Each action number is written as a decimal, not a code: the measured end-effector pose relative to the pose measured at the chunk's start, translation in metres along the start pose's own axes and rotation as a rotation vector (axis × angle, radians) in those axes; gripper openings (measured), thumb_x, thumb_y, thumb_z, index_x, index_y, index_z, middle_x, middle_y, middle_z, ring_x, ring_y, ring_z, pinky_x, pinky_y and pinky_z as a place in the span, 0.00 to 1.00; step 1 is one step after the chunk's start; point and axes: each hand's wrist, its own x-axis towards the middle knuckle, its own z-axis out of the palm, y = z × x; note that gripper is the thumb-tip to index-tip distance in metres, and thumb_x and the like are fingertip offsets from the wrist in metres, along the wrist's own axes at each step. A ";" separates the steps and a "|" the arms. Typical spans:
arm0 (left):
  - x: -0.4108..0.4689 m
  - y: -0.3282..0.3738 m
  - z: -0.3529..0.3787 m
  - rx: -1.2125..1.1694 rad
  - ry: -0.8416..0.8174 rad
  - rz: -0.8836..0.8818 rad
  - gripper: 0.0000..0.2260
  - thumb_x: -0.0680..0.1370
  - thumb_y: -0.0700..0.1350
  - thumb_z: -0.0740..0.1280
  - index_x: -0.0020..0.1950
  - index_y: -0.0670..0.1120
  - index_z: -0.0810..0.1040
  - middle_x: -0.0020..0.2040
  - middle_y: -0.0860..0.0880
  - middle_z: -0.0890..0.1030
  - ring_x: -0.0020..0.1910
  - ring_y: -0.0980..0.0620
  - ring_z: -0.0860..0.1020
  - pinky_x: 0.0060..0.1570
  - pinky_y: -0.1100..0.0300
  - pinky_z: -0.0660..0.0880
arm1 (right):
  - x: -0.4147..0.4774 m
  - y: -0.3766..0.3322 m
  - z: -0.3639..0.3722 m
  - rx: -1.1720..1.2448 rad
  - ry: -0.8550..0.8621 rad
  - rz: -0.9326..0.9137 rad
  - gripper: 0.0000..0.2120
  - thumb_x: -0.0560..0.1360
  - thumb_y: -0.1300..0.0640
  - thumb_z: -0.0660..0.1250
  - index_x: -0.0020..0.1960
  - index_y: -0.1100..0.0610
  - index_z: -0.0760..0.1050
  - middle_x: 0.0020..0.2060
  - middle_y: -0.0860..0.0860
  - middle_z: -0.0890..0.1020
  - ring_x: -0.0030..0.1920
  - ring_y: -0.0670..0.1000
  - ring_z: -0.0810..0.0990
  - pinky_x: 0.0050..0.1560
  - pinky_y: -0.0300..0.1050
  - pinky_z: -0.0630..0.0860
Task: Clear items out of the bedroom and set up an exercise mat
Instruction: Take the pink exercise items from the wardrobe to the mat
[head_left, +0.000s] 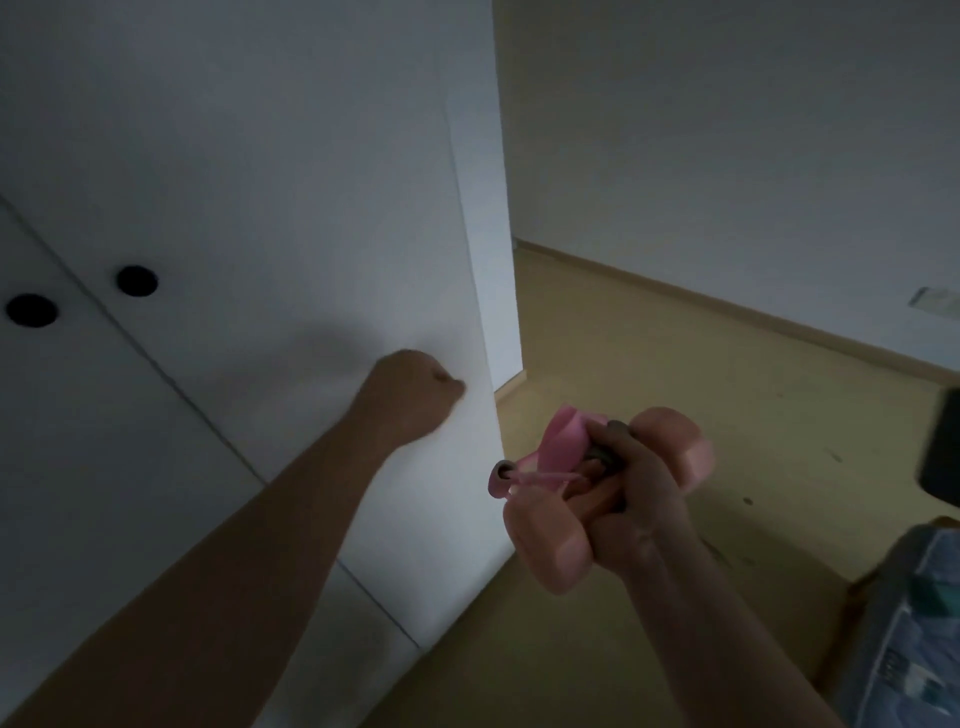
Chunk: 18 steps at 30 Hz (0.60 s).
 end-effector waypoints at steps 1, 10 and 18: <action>0.004 0.027 0.007 -0.064 -0.069 0.046 0.14 0.77 0.54 0.67 0.47 0.45 0.87 0.46 0.46 0.86 0.49 0.47 0.82 0.49 0.59 0.75 | 0.002 -0.012 -0.004 -0.006 0.009 -0.013 0.17 0.71 0.63 0.71 0.31 0.51 0.66 0.24 0.47 0.69 0.22 0.43 0.69 0.23 0.36 0.71; 0.047 0.186 0.080 -0.340 -0.389 0.130 0.31 0.71 0.67 0.69 0.42 0.36 0.83 0.33 0.41 0.79 0.33 0.47 0.77 0.36 0.55 0.73 | 0.007 -0.121 -0.030 0.015 0.158 -0.025 0.16 0.78 0.63 0.66 0.32 0.60 0.73 0.22 0.51 0.71 0.17 0.46 0.70 0.17 0.37 0.70; 0.108 0.271 0.138 -0.524 -0.406 0.165 0.14 0.73 0.55 0.74 0.39 0.44 0.85 0.36 0.47 0.85 0.40 0.49 0.83 0.41 0.54 0.79 | 0.054 -0.213 -0.056 0.015 0.310 -0.076 0.10 0.73 0.64 0.71 0.34 0.59 0.76 0.24 0.52 0.75 0.20 0.46 0.73 0.20 0.38 0.72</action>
